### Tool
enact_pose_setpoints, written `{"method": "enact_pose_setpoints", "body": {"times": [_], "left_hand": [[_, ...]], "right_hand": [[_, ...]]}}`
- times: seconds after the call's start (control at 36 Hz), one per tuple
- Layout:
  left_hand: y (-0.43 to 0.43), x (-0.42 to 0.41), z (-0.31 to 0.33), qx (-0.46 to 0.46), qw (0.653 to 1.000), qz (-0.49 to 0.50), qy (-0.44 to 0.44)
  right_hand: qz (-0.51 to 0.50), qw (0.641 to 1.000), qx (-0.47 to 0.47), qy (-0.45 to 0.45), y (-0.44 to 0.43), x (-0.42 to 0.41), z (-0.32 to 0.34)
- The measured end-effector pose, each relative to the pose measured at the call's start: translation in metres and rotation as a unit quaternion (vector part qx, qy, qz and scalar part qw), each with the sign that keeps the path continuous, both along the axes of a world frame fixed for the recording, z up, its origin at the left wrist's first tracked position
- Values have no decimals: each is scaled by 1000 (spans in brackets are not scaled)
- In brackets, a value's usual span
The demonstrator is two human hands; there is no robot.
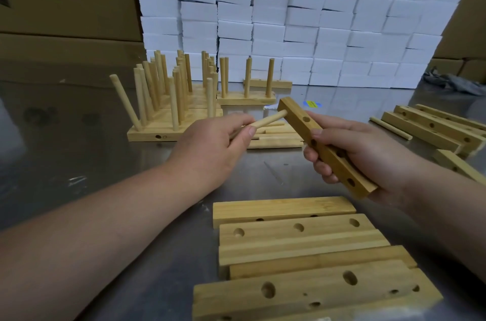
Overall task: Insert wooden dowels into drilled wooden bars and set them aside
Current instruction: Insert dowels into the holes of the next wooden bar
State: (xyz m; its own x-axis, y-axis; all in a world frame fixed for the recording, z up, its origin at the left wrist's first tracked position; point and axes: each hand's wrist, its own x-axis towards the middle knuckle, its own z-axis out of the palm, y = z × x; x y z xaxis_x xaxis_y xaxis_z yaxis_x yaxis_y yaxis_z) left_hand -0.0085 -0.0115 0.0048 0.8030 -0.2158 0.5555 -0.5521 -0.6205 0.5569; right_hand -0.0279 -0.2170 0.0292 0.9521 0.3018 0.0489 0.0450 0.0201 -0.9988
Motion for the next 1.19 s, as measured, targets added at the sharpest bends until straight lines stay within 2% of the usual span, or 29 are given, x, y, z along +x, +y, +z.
{"method": "enact_pose_setpoints", "body": {"times": [0.19,0.33,0.53,0.58,0.67,0.72,0.89,1.03,1.08,1.11,1.14,1.19], "left_hand": [[-3,-2,2,-9,1000,-13,-10],[-6,-3,2,-39,998,-3,39],[-7,4,2,-129,985,3,114],[-8,5,2,-178,968,-10,175],[-11,6,4,-290,914,-66,274],[-11,6,4,-327,890,-90,306],[-13,8,1,-350,888,-88,286],[-6,11,6,-441,843,-95,293],[-4,13,7,-434,851,-78,285],[-4,13,7,-404,871,-66,273],[-5,14,5,-349,901,-49,251],[-6,13,1,-179,965,-32,190]], "right_hand": [[3,999,-38,-6,2,-4,1],[-14,997,-78,-18,3,-3,-2],[-13,998,-66,-19,6,-3,0],[-16,997,-73,-22,6,-4,0],[-25,997,-66,-30,8,-6,3],[-31,996,-74,-39,9,-7,3],[-54,992,-96,-60,10,-6,1],[-103,991,-62,-62,2,-1,3],[-137,988,-37,-58,-1,2,2],[-156,986,-17,-52,-2,4,2],[-173,984,7,-46,-3,5,2],[-197,978,48,-41,-4,8,3]]}}
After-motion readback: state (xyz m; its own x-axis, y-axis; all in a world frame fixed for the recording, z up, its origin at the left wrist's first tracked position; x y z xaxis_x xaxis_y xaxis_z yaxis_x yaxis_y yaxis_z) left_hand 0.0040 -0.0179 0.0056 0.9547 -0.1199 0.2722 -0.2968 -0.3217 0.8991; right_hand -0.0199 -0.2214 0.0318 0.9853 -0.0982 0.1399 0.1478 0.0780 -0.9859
